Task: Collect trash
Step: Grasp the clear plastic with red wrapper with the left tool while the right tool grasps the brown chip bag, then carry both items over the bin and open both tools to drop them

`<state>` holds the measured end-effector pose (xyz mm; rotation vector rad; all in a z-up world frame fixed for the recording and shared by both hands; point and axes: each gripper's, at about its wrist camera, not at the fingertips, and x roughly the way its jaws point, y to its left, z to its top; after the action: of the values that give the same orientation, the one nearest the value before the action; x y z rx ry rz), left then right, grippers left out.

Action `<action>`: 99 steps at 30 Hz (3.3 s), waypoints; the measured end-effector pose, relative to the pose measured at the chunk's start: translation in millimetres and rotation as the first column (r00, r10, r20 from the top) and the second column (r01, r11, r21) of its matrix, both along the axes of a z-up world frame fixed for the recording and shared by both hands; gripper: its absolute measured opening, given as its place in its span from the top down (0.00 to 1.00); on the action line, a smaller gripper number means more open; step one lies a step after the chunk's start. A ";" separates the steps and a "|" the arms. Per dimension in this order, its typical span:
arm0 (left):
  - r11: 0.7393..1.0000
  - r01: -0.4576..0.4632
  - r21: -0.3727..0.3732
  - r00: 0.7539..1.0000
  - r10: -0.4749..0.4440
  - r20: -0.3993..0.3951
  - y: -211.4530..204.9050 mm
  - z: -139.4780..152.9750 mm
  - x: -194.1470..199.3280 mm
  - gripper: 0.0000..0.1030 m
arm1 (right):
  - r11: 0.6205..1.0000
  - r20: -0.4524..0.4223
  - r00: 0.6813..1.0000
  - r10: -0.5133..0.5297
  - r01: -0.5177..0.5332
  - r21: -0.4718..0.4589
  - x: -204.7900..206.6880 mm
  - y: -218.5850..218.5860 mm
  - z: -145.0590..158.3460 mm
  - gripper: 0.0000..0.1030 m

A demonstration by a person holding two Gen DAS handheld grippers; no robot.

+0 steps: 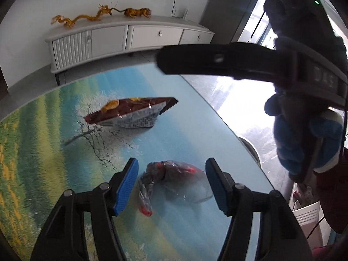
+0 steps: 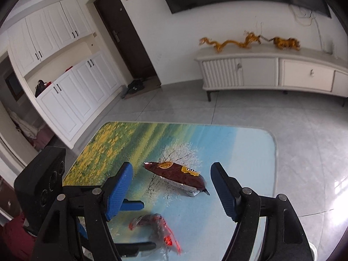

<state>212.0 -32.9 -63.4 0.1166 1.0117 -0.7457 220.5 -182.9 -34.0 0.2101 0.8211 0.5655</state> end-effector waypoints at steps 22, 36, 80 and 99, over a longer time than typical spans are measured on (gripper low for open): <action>0.994 -0.044 0.100 0.997 0.037 0.070 8.2 -9.3 -43.7 0.85 | 0.999 -0.084 0.996 0.025 -0.028 -0.038 -8.0 12.1 -49.2 0.82; 0.958 -0.286 0.014 0.923 0.271 0.272 44.2 78.0 -133.5 0.86 | 0.985 0.084 0.981 -0.172 0.174 -0.011 -154.2 -31.3 37.5 0.82; 0.981 -0.098 0.166 0.916 0.024 0.400 -165.8 85.7 -197.4 0.85 | 0.762 -0.036 0.762 -0.646 0.647 0.023 -272.1 -231.8 -19.5 0.82; 0.978 0.093 0.185 0.990 -0.110 0.084 -257.1 -12.4 -133.6 0.83 | 0.693 -0.242 0.652 -0.718 0.703 -0.163 -225.9 -271.6 -119.7 0.79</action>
<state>78.4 -290.0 -75.8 0.3604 0.9879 -0.7334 -5.4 -454.5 -153.7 0.5498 0.9535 -0.2548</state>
